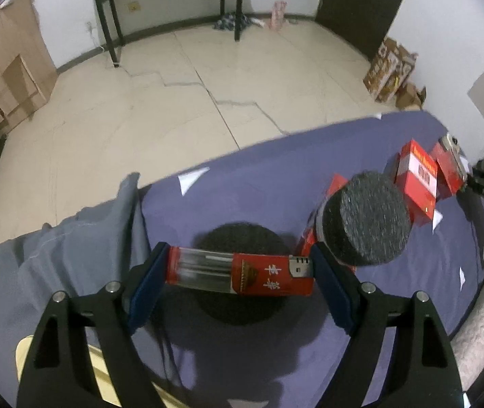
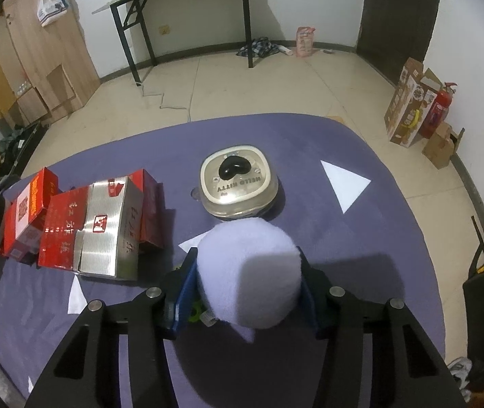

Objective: Organize rigid objects
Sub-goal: 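Carry the lighter into the yellow tray with the left tool while the right tool carries the plush ball there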

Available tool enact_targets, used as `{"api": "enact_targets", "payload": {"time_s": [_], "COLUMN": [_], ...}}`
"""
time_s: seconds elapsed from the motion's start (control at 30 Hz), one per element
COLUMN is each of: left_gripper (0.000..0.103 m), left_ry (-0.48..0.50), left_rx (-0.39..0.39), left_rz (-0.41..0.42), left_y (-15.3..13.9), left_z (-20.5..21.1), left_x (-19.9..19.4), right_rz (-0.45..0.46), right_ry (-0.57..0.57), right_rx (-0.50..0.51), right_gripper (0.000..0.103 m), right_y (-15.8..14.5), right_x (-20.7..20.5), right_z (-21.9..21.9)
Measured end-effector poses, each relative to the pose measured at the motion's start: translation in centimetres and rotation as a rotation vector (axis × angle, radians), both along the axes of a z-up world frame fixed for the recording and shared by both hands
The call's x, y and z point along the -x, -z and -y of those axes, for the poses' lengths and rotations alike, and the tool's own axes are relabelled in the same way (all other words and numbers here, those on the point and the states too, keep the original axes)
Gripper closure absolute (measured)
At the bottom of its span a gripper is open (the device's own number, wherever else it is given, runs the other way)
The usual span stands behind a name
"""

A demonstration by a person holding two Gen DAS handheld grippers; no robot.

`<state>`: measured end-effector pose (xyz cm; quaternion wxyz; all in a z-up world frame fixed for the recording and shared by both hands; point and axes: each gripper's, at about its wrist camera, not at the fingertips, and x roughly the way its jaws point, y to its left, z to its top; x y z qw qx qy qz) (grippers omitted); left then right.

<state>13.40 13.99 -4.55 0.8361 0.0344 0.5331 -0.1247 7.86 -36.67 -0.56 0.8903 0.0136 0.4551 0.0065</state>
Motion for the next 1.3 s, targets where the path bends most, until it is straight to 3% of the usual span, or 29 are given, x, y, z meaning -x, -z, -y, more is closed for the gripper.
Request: {"api": "enact_targets", "payload": {"time_s": [0.13, 0.23, 0.4, 0.53, 0.7, 0.83, 0.97, 1.13, 1.23, 1.3], "left_gripper": [0.020, 0.020, 0.020, 0.020, 0.020, 0.020, 0.020, 0.020, 0.020, 0.020], "left_ry": [0.026, -0.022, -0.086, -0.175, -0.307, -0.397, -0.503, -0.565, -0.640, -0.644], "left_rx": [-0.067, -0.006, 0.019, 0.054, 0.079, 0.044, 0.022, 0.073, 0.152, 0.147], "left_rz": [0.011, 0.018, 0.111, 0.186, 0.262, 0.275, 0.215, 0.120, 0.067, 0.036], "left_y": [0.1, -0.8, -4.7, -8.8, -13.8, -15.4, -12.7, -4.6, 0.0, 1.9], "left_z": [0.9, -0.2, -2.6, -5.7, -10.6, -14.7, -18.3, -20.2, -22.2, -22.8], "left_x": [0.3, 0.9, 4.9, 10.4, 18.9, 23.6, 24.6, 21.4, 19.4, 18.2], "right_rz": [0.005, 0.016, 0.089, 0.163, 0.273, 0.292, 0.229, 0.084, 0.019, -0.015], "right_ry": [0.003, 0.004, -0.022, -0.081, -0.320, -0.584, -0.812, -1.034, -1.099, -1.117], "right_rx": [-0.009, -0.015, -0.037, -0.044, -0.064, -0.079, -0.091, 0.011, 0.072, 0.108], "right_gripper": [0.053, 0.056, 0.058, 0.059, 0.059, 0.059, 0.059, 0.059, 0.059, 0.059], "right_y": [0.2, -0.5, -3.0, -6.0, -11.9, -14.9, -13.5, -5.7, -1.8, 0.4], "right_x": [0.4, 1.1, 3.8, 6.7, 10.9, 14.2, 16.5, 18.5, 19.3, 19.2], "right_z": [0.3, 0.2, 0.0, -1.7, -8.8, -18.9, -30.0, -43.5, -48.0, -49.8]}}
